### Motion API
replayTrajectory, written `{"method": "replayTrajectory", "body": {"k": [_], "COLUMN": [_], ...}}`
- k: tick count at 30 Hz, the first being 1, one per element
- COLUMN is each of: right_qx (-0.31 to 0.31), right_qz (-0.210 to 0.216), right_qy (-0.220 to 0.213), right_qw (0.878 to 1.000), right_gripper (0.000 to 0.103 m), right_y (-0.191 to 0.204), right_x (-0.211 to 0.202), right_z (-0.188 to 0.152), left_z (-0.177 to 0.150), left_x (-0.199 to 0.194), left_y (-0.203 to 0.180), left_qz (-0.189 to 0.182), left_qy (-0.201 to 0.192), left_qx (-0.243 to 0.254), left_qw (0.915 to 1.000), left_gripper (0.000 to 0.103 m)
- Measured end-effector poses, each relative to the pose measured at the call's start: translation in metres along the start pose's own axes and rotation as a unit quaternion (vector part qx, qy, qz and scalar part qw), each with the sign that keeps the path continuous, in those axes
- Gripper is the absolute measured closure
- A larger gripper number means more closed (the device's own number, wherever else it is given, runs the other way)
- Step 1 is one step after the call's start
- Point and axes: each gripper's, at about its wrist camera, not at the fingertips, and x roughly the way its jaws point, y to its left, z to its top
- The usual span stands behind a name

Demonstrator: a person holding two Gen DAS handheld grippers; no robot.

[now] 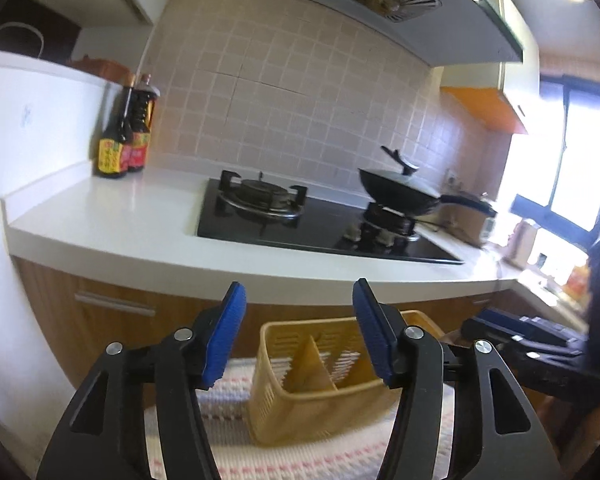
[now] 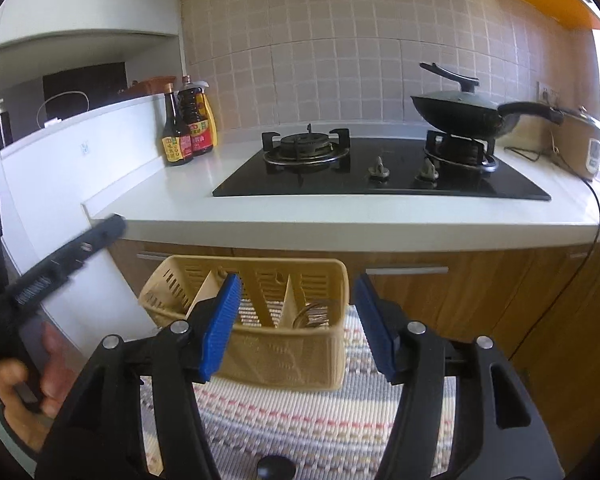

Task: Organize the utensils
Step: 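Open the left tool over the basket while the right tool opens too, then move both tools back down to the remaining utensils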

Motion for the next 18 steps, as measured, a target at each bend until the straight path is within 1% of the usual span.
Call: {"method": "replayTrajectory", "body": {"k": [2,4,6,8,10,12,16,18], "right_qx": [-0.001,-0.006,-0.014,-0.019,-0.021,-0.019,-0.013,-0.016], "right_qz": [-0.002,-0.003,-0.010,-0.011,-0.011,-0.009,0.008,0.007], "right_qy": [0.006,0.016,0.036,0.059,0.086,0.124,0.188,0.218], "right_qw": [1.000,1.000,0.999,0.998,0.996,0.992,0.982,0.976], "right_gripper": [0.048,0.048,0.048,0.048,0.048,0.048,0.048,0.048], "right_y": [-0.001,-0.001,0.000,0.000,0.000,-0.002,-0.005,-0.007], "right_x": [-0.009,-0.020,-0.025,-0.028,-0.027,-0.023,-0.010,0.000], "right_z": [-0.003,-0.008,-0.014,-0.022,-0.031,-0.044,-0.064,-0.075], "left_z": [0.005,0.005,0.000,-0.010,-0.026,-0.043,-0.078,-0.093], "left_x": [-0.016,-0.026,-0.034,-0.034,-0.029,-0.022,-0.002,0.010], "left_y": [0.002,-0.004,-0.011,-0.018,-0.021,-0.022,-0.020,-0.018], "left_qz": [-0.017,-0.024,-0.025,-0.029,-0.040,-0.037,-0.028,-0.025], "left_qy": [0.011,0.029,0.054,0.095,0.141,0.179,0.239,0.271], "left_qx": [-0.009,-0.005,0.004,0.015,0.024,0.029,0.043,0.041], "left_qw": [0.9997,0.9993,0.9982,0.9949,0.9890,0.9827,0.9697,0.9614], "left_gripper": [0.046,0.044,0.043,0.043,0.043,0.043,0.043,0.043]}}
